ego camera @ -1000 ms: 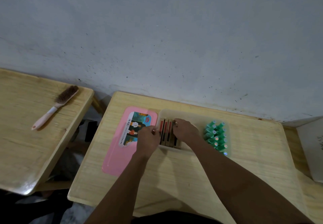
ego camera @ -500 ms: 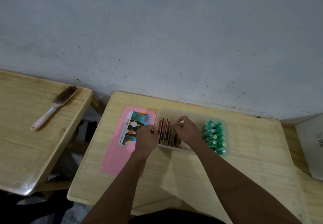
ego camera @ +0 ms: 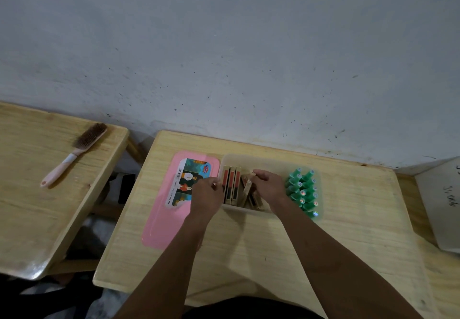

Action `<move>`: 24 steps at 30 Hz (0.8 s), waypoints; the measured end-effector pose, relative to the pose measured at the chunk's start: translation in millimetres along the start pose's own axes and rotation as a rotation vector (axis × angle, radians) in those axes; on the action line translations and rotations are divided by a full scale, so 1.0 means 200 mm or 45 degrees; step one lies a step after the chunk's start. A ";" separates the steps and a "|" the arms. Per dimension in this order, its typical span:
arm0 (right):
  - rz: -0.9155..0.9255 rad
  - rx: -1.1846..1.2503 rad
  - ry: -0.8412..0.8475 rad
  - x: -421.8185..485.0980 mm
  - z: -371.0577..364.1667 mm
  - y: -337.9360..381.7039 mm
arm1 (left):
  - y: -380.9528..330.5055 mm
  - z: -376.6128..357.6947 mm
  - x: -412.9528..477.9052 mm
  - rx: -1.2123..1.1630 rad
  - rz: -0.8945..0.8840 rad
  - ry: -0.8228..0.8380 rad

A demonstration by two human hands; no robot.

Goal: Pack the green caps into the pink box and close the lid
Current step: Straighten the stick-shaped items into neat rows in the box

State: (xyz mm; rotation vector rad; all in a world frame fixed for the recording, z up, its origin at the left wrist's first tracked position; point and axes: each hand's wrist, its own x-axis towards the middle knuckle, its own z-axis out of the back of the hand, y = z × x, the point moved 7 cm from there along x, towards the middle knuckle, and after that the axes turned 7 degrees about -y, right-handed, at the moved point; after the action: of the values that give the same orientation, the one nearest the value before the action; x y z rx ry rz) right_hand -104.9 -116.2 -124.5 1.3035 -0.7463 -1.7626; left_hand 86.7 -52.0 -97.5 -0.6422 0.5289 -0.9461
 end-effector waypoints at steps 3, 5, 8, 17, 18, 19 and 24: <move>0.002 -0.034 0.054 0.00 -0.03 0.01 | 0.01 0.00 0.00 0.013 -0.004 -0.002; 0.004 -0.013 0.076 0.00 -0.04 0.02 | 0.01 0.00 0.01 0.014 -0.009 -0.006; -0.123 0.265 0.072 -0.01 -0.02 0.01 | 0.01 -0.01 0.01 0.012 -0.017 -0.003; -0.480 0.881 0.274 -0.12 -0.02 0.02 | 0.01 -0.01 0.01 0.033 -0.050 -0.013; -0.504 0.910 0.272 -0.12 -0.02 0.01 | 0.01 -0.01 0.01 0.036 -0.050 -0.013; -0.513 0.938 0.273 -0.12 -0.02 0.01 | 0.01 -0.01 0.01 0.037 -0.051 -0.014; -0.452 0.642 0.288 -0.11 -0.01 -0.03 | 0.00 -0.01 0.01 0.024 -0.037 -0.019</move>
State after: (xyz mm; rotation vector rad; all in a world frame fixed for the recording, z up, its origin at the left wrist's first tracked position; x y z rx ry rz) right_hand -102.1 -94.1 -118.9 2.0426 -0.9051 -1.7098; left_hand 86.0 -53.8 -99.2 -0.6412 0.4982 -0.9714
